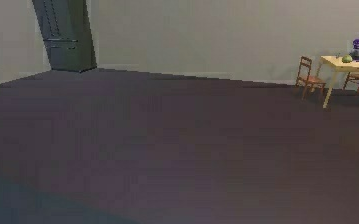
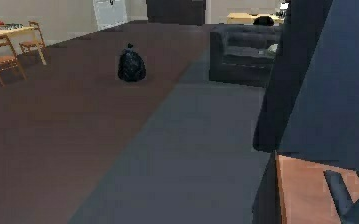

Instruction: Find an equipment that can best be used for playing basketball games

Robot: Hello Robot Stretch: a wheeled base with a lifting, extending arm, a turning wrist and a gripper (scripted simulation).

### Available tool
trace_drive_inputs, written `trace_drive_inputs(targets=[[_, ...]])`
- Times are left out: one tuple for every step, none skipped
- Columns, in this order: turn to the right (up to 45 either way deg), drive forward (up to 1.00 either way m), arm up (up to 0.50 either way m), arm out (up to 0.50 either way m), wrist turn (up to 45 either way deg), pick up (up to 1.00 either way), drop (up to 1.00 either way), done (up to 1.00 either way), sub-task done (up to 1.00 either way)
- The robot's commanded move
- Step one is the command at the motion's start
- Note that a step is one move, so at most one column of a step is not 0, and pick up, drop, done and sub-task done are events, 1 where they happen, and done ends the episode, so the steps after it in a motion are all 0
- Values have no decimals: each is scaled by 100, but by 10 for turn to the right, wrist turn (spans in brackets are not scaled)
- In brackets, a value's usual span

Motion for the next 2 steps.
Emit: trace_drive_inputs(targets=[[-450,0,0,0,0,0,0,0,0],[-390,0,0,0,0,0,0,0,0]])
